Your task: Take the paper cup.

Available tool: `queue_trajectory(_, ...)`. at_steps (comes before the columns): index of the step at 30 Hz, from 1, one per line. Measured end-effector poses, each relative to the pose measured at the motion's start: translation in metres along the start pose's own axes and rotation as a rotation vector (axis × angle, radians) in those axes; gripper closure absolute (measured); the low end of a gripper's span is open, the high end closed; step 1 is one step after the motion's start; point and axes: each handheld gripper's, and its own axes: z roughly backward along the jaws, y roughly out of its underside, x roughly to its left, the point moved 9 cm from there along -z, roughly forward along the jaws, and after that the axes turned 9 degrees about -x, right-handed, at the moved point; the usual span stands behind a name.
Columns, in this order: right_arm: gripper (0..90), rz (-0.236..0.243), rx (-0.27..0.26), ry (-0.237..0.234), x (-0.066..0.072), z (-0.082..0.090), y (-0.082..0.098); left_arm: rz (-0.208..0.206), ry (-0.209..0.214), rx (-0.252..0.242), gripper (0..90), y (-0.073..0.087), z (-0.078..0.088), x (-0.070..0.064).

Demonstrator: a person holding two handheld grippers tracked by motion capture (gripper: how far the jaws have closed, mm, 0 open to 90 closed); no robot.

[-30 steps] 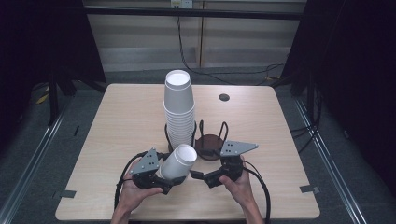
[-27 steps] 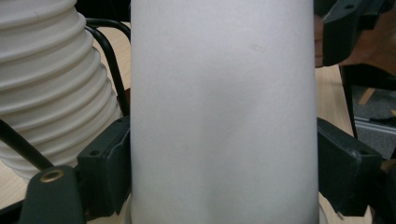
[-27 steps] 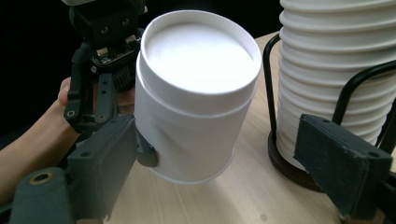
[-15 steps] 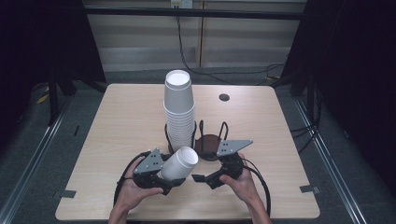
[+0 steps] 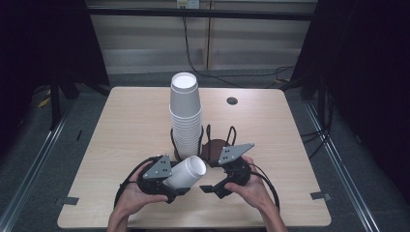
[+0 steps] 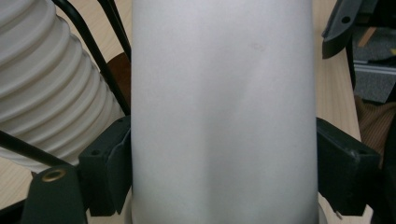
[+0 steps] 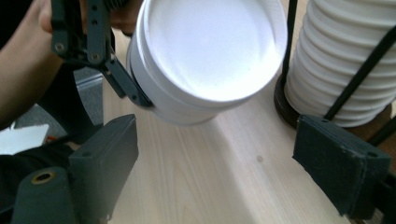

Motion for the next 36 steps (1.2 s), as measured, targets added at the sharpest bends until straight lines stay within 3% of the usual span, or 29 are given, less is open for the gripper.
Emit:
queue_trajectory(4, 13.6, 0.013, 0.021, 0.0, 0.001, 0.003, 0.002, -0.018, 0.013, 0.02, 18.0, -0.002, -0.001, -0.001)
queue_trajectory(5, 13.6, 0.016, 0.031, 0.0, 0.001, 0.003, 0.003, -0.022, 0.013, 0.035, 18.0, -0.001, -0.002, -0.001)
queue_trajectory(6, 13.6, 0.023, 0.052, 0.007, 0.0, 0.002, 0.006, -0.039, 0.004, 0.086, 18.0, 0.001, -0.003, 0.0)
queue_trajectory(8, 13.6, 0.024, 0.074, 0.015, -0.001, 0.002, 0.008, -0.052, 0.009, 0.112, 18.0, 0.002, -0.005, -0.002)
queue_trajectory(16, 13.5, 0.044, 0.133, -0.009, -0.001, 0.0, 0.013, -0.063, 0.043, 0.163, 18.0, 0.006, -0.01, -0.005)
queue_trajectory(20, 14.3, 0.056, 0.173, -0.016, -0.002, 0.0, 0.016, -0.096, 0.058, 0.215, 18.0, 0.005, -0.013, -0.007)
queue_trajectory(28, 15.0, 0.059, 0.228, -0.023, -0.004, -0.001, 0.019, -0.129, 0.057, 0.262, 18.0, 0.005, -0.019, -0.011)
queue_trajectory(31, 16.1, 0.057, 0.24, -0.021, -0.005, -0.001, 0.02, -0.143, 0.075, 0.274, 18.0, 0.005, -0.023, -0.014)
queue_trajectory(36, 22.8, 0.03, 0.267, -0.077, -0.002, -0.002, 0.023, -0.158, 0.07, 0.309, 18.0, 0.008, -0.026, -0.015)
